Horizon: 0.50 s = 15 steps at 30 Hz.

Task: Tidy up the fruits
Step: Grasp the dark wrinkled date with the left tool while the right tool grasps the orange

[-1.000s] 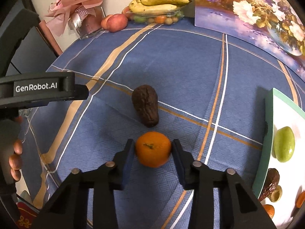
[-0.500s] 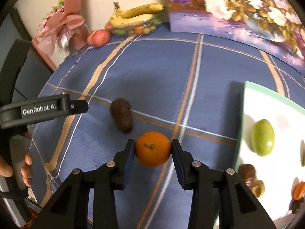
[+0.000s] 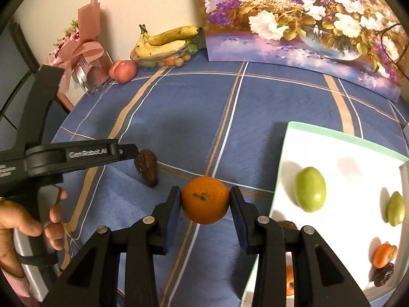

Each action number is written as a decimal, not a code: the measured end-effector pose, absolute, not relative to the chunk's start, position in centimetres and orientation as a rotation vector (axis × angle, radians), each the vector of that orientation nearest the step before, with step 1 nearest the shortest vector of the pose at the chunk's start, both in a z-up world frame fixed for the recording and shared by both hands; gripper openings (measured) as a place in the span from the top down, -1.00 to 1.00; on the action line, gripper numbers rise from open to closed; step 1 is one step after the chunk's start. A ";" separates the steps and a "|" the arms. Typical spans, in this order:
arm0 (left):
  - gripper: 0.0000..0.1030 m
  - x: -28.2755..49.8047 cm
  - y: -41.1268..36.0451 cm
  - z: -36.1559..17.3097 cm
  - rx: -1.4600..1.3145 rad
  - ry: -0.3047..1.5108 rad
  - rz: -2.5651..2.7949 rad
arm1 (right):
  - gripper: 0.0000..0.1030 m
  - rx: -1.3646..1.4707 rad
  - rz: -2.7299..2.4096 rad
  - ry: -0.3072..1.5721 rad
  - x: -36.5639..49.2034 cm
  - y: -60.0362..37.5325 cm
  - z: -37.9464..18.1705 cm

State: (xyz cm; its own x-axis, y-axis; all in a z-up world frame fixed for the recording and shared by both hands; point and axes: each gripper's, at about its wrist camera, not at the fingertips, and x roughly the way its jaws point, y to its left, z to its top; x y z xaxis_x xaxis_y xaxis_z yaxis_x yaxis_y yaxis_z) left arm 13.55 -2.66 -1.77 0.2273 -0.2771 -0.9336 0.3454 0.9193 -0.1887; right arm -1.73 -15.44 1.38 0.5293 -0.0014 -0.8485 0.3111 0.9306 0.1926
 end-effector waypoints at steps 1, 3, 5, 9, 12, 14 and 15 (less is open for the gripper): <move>0.00 13.5 -2.9 -1.9 0.065 1.275 -0.430 | 0.22 0.339 -0.193 0.997 -1.9 -15.6 1.5; 0.04 13.6 -3.1 -2.2 0.067 1.282 -0.430 | 0.22 0.336 -0.197 0.990 -2.3 -15.9 1.9; 0.07 13.7 -3.2 -2.5 0.069 1.287 -0.427 | 0.22 0.335 -0.202 0.984 -2.6 -16.2 2.2; 0.22 13.6 -3.6 -3.1 0.061 1.303 -0.438 | 0.22 0.333 -0.211 0.975 -3.1 -16.8 2.6; 0.35 13.5 -4.0 -3.0 0.064 1.299 -0.448 | 0.22 0.338 -0.216 0.971 -3.3 -17.1 2.7; 0.36 13.4 -4.2 -2.9 0.084 1.292 -0.450 | 0.22 0.339 -0.219 0.970 -3.4 -17.2 2.8; 0.36 13.3 -4.3 -2.8 0.087 1.291 -0.451 | 0.22 0.340 -0.219 0.969 -3.5 -17.2 2.9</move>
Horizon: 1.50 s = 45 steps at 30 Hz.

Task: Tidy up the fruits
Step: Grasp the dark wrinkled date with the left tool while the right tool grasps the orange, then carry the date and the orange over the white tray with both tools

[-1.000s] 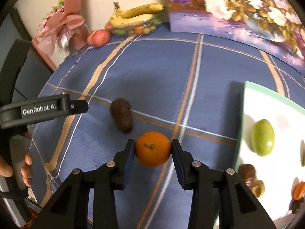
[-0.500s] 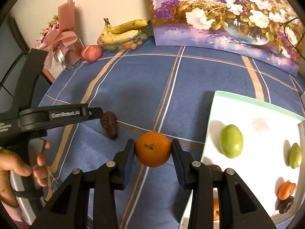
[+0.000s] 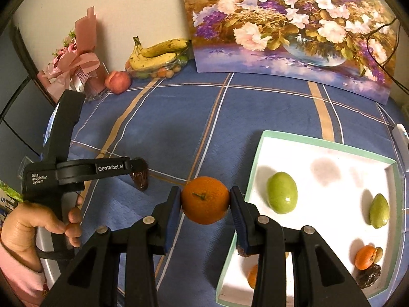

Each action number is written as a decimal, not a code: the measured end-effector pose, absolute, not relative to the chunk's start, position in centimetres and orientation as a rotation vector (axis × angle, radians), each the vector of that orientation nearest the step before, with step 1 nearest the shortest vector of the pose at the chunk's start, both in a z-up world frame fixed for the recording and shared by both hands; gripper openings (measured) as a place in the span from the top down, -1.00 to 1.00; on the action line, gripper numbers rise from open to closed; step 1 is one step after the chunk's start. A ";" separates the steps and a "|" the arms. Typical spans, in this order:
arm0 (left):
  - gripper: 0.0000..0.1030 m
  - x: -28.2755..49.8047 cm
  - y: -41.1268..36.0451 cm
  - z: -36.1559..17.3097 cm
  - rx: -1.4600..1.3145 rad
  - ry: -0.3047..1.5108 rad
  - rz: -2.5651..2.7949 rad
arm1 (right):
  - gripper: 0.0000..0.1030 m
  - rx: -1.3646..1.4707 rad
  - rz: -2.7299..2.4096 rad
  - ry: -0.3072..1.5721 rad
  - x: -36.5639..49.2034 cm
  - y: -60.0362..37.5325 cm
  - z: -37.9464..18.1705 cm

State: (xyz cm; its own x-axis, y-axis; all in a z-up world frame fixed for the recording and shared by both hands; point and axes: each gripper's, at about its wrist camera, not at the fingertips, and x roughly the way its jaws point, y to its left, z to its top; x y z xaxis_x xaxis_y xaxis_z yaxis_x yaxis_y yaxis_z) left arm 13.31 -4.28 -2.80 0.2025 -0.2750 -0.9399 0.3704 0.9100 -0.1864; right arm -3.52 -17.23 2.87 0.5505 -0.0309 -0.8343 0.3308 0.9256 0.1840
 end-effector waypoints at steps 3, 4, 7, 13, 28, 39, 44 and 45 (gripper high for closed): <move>0.36 13.4 -4.2 -2.4 0.075 1.296 -0.449 | 0.22 0.344 -0.221 0.960 -3.8 -17.5 3.1; 0.36 13.4 -4.2 -2.1 0.074 1.290 -0.448 | 0.22 0.346 -0.223 0.958 -3.9 -17.5 3.2; 0.36 13.2 -4.1 -0.9 0.075 1.268 -0.451 | 0.22 0.355 -0.228 0.948 -4.2 -17.8 3.6; 0.36 12.2 -4.5 1.5 0.059 1.223 -0.466 | 0.22 0.383 -0.250 0.939 -5.0 -18.9 4.0; 0.36 9.2 -7.5 4.1 0.086 1.171 -0.515 | 0.22 0.445 -0.358 0.920 -8.1 -23.2 4.7; 0.36 5.6 -12.3 4.8 0.180 1.145 -0.607 | 0.22 0.507 -0.533 0.887 -12.5 -29.2 5.1; 0.36 3.5 -14.7 5.5 0.227 1.120 -0.662 | 0.22 0.551 -0.584 0.867 -14.6 -31.4 5.4; 0.36 3.0 -15.2 5.6 0.239 1.113 -0.672 | 0.22 0.553 -0.589 0.864 -14.8 -31.6 5.5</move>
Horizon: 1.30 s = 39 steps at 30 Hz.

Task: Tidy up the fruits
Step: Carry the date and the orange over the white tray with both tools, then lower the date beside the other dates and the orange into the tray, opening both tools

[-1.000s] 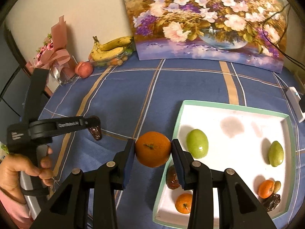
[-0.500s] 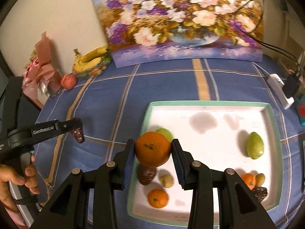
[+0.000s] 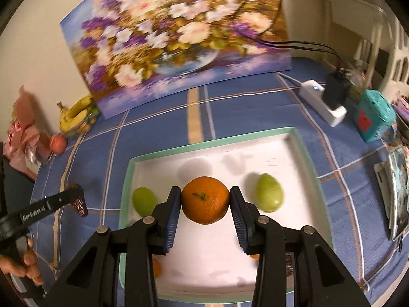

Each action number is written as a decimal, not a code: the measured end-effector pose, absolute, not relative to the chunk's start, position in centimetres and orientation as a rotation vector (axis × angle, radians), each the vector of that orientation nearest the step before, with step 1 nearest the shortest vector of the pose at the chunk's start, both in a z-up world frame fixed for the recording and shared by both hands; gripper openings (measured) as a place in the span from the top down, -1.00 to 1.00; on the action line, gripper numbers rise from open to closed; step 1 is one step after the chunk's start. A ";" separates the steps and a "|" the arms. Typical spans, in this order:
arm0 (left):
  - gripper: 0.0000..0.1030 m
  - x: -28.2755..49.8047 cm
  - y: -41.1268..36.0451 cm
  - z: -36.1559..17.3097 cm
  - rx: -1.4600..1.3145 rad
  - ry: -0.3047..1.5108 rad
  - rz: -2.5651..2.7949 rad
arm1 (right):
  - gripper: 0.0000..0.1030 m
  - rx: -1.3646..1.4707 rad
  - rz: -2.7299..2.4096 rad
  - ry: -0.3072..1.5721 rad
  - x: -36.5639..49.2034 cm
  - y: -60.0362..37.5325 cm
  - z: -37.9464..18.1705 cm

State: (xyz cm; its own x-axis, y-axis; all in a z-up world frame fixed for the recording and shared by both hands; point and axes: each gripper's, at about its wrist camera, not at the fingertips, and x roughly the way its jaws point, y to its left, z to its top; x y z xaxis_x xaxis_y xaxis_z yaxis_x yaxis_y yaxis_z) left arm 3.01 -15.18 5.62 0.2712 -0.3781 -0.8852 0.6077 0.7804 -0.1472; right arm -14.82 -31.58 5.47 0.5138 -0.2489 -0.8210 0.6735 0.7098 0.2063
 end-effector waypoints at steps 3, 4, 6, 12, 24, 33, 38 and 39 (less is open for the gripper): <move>0.36 1.9 -16.3 5.9 0.271 1.096 -0.697 | 0.22 0.560 -0.599 0.854 -15.5 -32.0 5.8; 0.36 1.5 -16.7 5.9 0.285 1.090 -0.704 | 0.22 0.562 -0.601 0.851 -15.7 -32.1 5.9; 0.36 0.5 -17.6 6.0 0.321 1.073 -0.718 | 0.22 0.566 -0.602 0.847 -15.9 -32.2 6.0; 0.36 -0.8 -18.8 5.7 0.369 1.063 -0.737 | 0.22 0.567 -0.598 0.840 -16.2 -32.3 6.2; 0.36 -1.5 -19.7 4.6 0.398 1.071 -0.746 | 0.21 0.571 -0.592 0.845 -16.3 -32.6 6.1; 0.36 -1.1 -20.0 2.1 0.410 1.117 -0.725 | 0.21 0.577 -0.559 0.968 -14.6 -32.0 2.5; 0.36 -1.3 -20.2 1.4 0.415 1.125 -0.721 | 0.21 0.556 -0.549 1.022 -13.9 -31.4 1.1; 0.36 -1.4 -20.3 1.3 0.418 1.126 -0.721 | 0.21 0.548 -0.549 1.033 -13.8 -31.2 0.9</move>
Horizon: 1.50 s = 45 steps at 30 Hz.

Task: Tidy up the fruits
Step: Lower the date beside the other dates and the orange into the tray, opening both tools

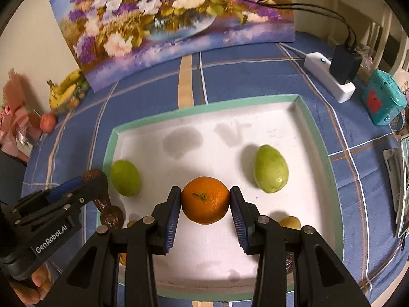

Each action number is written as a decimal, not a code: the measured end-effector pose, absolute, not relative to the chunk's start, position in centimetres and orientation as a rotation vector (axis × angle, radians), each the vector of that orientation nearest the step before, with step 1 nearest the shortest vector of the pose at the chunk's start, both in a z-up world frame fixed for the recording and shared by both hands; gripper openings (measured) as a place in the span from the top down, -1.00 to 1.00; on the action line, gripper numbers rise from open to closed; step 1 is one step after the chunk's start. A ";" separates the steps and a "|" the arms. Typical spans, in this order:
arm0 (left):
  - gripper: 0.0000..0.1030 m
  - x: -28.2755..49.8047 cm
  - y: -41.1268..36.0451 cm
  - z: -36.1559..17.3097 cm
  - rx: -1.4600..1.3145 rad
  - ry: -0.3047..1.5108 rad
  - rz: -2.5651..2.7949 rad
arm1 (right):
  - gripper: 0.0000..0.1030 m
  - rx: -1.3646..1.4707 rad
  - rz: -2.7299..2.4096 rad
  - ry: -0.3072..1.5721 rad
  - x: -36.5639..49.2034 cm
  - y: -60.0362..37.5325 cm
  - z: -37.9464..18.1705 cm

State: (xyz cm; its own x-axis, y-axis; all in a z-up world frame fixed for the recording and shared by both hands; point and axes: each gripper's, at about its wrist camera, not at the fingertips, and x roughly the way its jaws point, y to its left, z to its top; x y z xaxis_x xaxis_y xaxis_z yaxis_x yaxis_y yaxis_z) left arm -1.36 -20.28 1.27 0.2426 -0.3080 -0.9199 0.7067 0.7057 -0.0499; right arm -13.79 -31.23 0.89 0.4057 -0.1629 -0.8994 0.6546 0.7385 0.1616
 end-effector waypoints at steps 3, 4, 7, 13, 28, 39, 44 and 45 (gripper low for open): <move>0.36 -1.4 -20.5 1.0 0.424 1.130 -0.722 | 0.21 0.533 -0.546 1.054 -13.6 -30.9 0.5; 0.36 -1.4 -20.5 1.0 0.425 1.128 -0.721 | 0.21 0.529 -0.545 1.060 -13.5 -30.9 0.4; 0.36 -1.3 -20.4 0.9 0.419 1.130 -0.721 | 0.21 0.521 -0.545 1.079 -13.3 -30.7 -0.1; 0.35 -1.2 -20.3 0.8 0.415 1.138 -0.720 | 0.21 0.520 -0.548 1.113 -13.1 -30.6 -0.9; 0.19 -1.1 -19.9 0.9 0.414 1.172 -0.733 | 0.21 0.523 -0.554 1.144 -13.1 -30.6 -1.8; 0.18 -0.9 -19.3 2.4 0.389 1.152 -0.733 | 0.21 0.525 -0.556 1.132 -13.4 -30.5 -1.2; 0.18 -0.2 -18.6 2.6 0.367 1.159 -0.703 | 0.21 0.516 -0.556 1.108 -13.5 -30.4 -0.4; 0.18 0.0 -18.3 2.6 0.357 1.163 -0.696 | 0.21 0.515 -0.556 1.105 -13.5 -30.4 -0.3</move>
State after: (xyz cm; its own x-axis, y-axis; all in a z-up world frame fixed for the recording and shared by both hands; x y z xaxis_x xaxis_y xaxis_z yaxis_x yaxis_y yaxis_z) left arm 0.01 -18.31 2.60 0.2226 -0.3137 -0.9231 0.6654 0.7409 -0.0913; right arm -13.46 -30.38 -0.28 0.3431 -0.1596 -0.9257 0.6484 0.7533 0.1105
